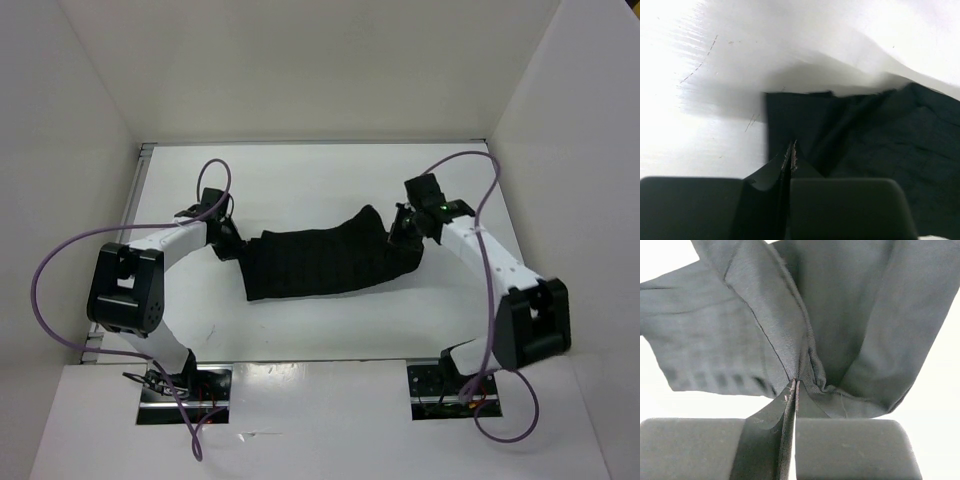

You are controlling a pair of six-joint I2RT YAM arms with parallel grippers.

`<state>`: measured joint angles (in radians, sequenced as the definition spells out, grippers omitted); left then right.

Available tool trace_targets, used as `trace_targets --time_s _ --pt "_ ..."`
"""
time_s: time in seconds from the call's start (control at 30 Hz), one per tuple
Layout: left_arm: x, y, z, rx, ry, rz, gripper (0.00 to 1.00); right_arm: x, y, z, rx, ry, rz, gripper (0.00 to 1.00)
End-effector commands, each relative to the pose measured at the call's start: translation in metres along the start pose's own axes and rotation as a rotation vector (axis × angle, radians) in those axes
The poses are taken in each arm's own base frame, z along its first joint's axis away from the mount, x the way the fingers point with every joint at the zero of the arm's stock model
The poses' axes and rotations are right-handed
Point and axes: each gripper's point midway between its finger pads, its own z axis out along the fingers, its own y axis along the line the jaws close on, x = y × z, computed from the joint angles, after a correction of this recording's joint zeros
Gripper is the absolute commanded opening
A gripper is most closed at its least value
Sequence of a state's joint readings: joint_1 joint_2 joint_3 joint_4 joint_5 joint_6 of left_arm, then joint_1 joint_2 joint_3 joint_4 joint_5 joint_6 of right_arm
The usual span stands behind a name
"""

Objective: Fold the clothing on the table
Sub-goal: Fold the skirt

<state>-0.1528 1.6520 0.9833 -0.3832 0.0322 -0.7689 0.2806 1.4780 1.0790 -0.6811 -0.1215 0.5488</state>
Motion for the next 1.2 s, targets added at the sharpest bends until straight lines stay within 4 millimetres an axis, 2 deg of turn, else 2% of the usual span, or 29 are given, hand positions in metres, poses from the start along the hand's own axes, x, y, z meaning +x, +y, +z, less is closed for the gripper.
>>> trace_targets --time_s 0.0,0.07,0.13,0.2,0.3,0.33,0.37,0.4,0.47,0.5,0.53,0.57,0.63,0.67,0.7,0.77,0.8,0.83,0.87,0.9,0.93,1.03,1.17 --pt "-0.005 0.001 -0.005 -0.003 -0.028 -0.027 0.00 0.010 -0.012 -0.043 0.037 -0.052 0.072 0.00" --pt "-0.005 0.001 -0.005 -0.003 -0.028 -0.027 0.00 0.026 -0.021 -0.044 0.066 -0.012 0.111 0.00" --pt "-0.003 0.002 -0.003 -0.009 -0.021 -0.027 0.00 0.039 -0.025 -0.039 0.079 0.027 0.120 0.00" --pt "-0.004 -0.001 -0.003 0.005 -0.021 -0.027 0.00 0.057 -0.037 -0.032 0.123 0.085 0.137 0.00" --pt "-0.004 -0.001 -0.003 0.006 -0.021 -0.027 0.00 0.067 -0.048 -0.031 0.179 0.120 0.165 0.00" --pt "-0.001 -0.001 -0.003 0.007 -0.008 -0.027 0.00 0.061 -0.046 -0.038 0.184 0.097 0.182 0.02" --pt "-0.005 -0.004 -0.010 0.021 -0.026 -0.026 0.00 0.056 -0.053 -0.045 0.230 0.061 0.192 0.19" --pt "-0.008 -0.007 -0.014 0.029 -0.035 -0.011 0.00 0.060 -0.057 -0.056 0.268 0.061 0.193 0.36" --pt "-0.012 -0.018 -0.029 0.068 -0.059 0.031 0.00 0.044 -0.053 -0.082 0.264 -0.040 0.225 0.70" --pt "-0.014 -0.029 -0.037 0.107 -0.069 0.055 0.03 0.043 -0.052 -0.091 0.258 -0.048 0.225 0.76" --pt "-0.017 -0.044 -0.050 0.166 -0.082 0.080 0.05 0.042 -0.050 -0.093 0.250 -0.058 0.235 0.78" --pt "-0.015 -0.055 -0.057 0.204 -0.081 0.119 0.07 0.045 -0.050 -0.096 0.243 -0.053 0.236 0.85" --pt "-0.009 -0.083 -0.073 0.325 -0.054 0.176 0.11 0.053 -0.050 -0.087 0.231 -0.023 0.247 0.85" --pt "-0.013 -0.100 -0.082 0.388 -0.058 0.220 0.12 0.058 -0.046 -0.083 0.203 0.002 0.261 0.86" --pt "-0.008 -0.113 -0.080 0.431 -0.025 0.250 0.12 0.066 -0.048 -0.075 0.205 0.035 0.264 0.86" --pt "0.005 -0.138 -0.082 0.515 0.041 0.312 0.13 0.067 -0.043 -0.066 0.173 0.037 0.289 0.86" --pt "0.003 -0.151 -0.085 0.543 0.034 0.356 0.13 0.075 -0.043 -0.060 0.162 0.065 0.305 0.80" --pt "0.010 -0.152 -0.068 0.518 0.079 0.366 0.13 0.075 -0.042 -0.055 0.155 0.071 0.305 0.76" --pt "0.018 -0.159 -0.062 0.520 0.100 0.394 0.13 0.077 -0.044 -0.049 0.171 0.088 0.307 0.68" --pt "0.027 -0.156 -0.042 0.487 0.150 0.399 0.12 0.082 -0.045 -0.045 0.178 0.115 0.310 0.42" --pt "0.027 -0.162 -0.038 0.486 0.160 0.406 0.12 0.084 -0.047 -0.042 0.189 0.126 0.311 0.27" --pt "0.040 -0.152 -0.007 0.421 0.220 0.398 0.07 0.089 -0.047 -0.029 0.192 0.163 0.317 0.00" --pt "0.050 -0.137 0.011 0.350 0.244 0.377 0.05 0.088 -0.048 -0.010 0.202 0.188 0.320 0.00"
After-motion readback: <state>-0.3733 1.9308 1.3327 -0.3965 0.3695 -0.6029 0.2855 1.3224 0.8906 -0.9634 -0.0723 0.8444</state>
